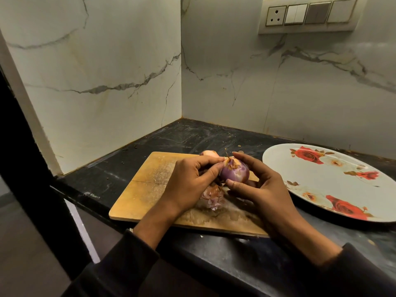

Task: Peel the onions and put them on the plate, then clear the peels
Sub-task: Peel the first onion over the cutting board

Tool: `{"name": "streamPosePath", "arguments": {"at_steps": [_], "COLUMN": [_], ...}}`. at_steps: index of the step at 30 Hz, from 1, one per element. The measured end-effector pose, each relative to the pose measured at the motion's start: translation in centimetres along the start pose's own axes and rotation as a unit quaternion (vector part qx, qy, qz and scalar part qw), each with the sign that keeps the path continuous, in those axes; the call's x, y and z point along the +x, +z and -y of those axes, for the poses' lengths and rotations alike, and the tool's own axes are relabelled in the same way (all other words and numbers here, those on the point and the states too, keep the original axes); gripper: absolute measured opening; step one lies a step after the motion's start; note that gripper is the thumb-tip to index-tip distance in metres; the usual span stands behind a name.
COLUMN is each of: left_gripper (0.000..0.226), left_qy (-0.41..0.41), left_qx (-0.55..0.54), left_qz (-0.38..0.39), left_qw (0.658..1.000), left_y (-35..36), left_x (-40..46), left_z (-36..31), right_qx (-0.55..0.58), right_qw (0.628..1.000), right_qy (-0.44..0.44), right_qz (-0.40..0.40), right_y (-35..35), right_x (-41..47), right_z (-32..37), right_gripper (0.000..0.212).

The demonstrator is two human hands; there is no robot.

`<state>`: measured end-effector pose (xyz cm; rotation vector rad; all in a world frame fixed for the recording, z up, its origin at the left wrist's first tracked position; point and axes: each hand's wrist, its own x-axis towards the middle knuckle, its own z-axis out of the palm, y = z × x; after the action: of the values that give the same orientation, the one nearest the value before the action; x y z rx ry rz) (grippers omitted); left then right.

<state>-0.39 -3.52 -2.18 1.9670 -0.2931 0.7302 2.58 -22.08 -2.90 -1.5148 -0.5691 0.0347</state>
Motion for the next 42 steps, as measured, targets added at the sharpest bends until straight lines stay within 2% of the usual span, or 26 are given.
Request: {"name": "streamPosePath", "arguments": {"at_steps": [11,18,29,37,42], "left_gripper": [0.02,0.027,0.026,0.032,0.019], "left_qy": [0.001,0.007,0.064,0.044,0.027], "left_qx": [0.028,0.042,0.105,0.079,0.076], "left_qz": [-0.004,0.011,-0.028,-0.03,-0.031], "left_qw": [1.0,0.999,0.992,0.995,0.996], "left_y": [0.06,0.1,0.33,0.27,0.3], "left_x": [-0.09,-0.05,-0.2,-0.2,-0.15], "left_z": [0.25,0.07,-0.1,-0.29,0.05], "right_qx": [-0.106,-0.105,-0.141,-0.139,-0.144], "right_qw": [0.993,0.993,0.988,0.987,0.986], "right_qy": [-0.056,-0.048,-0.063,-0.074,-0.087], "right_qz": [-0.012,-0.014,-0.007,-0.01,-0.014], "right_y": [0.22,0.07,0.36,0.51,0.62], "right_x": [-0.17,-0.03,-0.28,-0.16,-0.27], "right_z": [0.01,-0.22,-0.08,-0.17,-0.14], "right_gripper": [0.071,0.074,0.077,0.07,0.069]}}
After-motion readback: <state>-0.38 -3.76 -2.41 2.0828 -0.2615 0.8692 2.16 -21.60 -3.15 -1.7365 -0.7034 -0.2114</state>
